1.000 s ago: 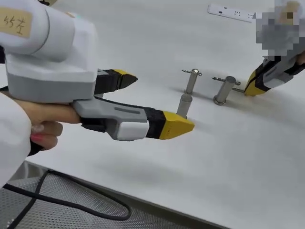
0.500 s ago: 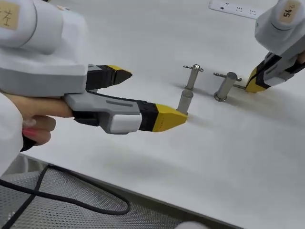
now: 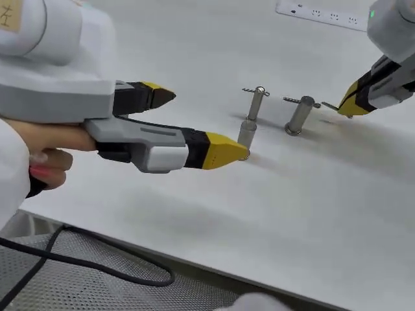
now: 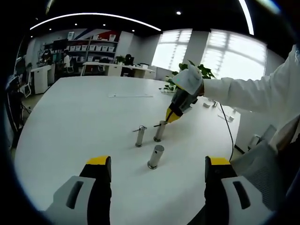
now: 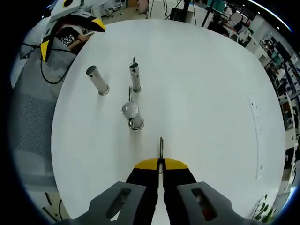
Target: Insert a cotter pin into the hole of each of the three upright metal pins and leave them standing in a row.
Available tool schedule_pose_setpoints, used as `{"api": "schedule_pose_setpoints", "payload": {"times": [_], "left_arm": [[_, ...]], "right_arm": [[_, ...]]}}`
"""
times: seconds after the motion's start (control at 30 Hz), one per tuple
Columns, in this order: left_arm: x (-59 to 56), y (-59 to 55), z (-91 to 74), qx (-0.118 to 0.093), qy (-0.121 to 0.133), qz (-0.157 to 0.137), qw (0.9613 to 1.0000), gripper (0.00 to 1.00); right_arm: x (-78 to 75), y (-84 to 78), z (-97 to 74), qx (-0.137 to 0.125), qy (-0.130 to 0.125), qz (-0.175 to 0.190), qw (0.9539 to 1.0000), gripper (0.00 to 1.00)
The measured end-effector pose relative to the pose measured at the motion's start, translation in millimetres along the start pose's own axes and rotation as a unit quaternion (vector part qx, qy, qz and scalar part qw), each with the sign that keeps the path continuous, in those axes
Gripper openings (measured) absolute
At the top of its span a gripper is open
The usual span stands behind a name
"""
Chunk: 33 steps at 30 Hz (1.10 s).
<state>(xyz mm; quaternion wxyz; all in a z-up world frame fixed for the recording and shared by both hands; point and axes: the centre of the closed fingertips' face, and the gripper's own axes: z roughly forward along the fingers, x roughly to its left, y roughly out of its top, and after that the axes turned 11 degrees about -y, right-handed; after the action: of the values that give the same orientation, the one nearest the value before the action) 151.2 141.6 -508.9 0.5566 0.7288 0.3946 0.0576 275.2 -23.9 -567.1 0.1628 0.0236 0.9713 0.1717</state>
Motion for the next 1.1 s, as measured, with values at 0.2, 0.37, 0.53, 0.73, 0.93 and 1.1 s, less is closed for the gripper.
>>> {"api": "schedule_pose_setpoints", "payload": {"times": [0.2,0.37,0.53,0.73,0.93,1.1], "left_arm": [[5.8,5.8,0.7,-0.009,0.016,0.004,0.9998,0.75],[9.2,9.5,0.6,-0.014,0.017,0.001,0.9998,0.73],[7.0,20.0,2.7,-0.05,0.003,-0.029,0.9984,0.69],[7.4,30.5,5.7,-0.064,-0.01,-0.037,0.9972,0.64],[3.7,38.1,14.3,-0.061,-0.028,-0.043,0.9968,0.6],[-2.0,43.8,23.6,-0.055,-0.044,-0.036,0.9969,0.54]], "right_arm": [[-3.3,14.1,-21.8,-0.053,-0.039,0.01,0.9978,0.0],[-6.6,23.1,-35.6,-0.083,-0.07,0.012,0.994,0.0],[-9.9,32.1,-37.5,-0.116,-0.092,0.008,0.9889,0.0],[2.4,48.1,-49.4,-0.147,-0.121,-0.004,0.9817,0.0],[14.4,54.9,-53.4,-0.163,-0.134,-0.01,0.9773,0.0],[21.7,56.4,-56.3,-0.174,-0.142,-0.016,0.9743,0.0]]}}
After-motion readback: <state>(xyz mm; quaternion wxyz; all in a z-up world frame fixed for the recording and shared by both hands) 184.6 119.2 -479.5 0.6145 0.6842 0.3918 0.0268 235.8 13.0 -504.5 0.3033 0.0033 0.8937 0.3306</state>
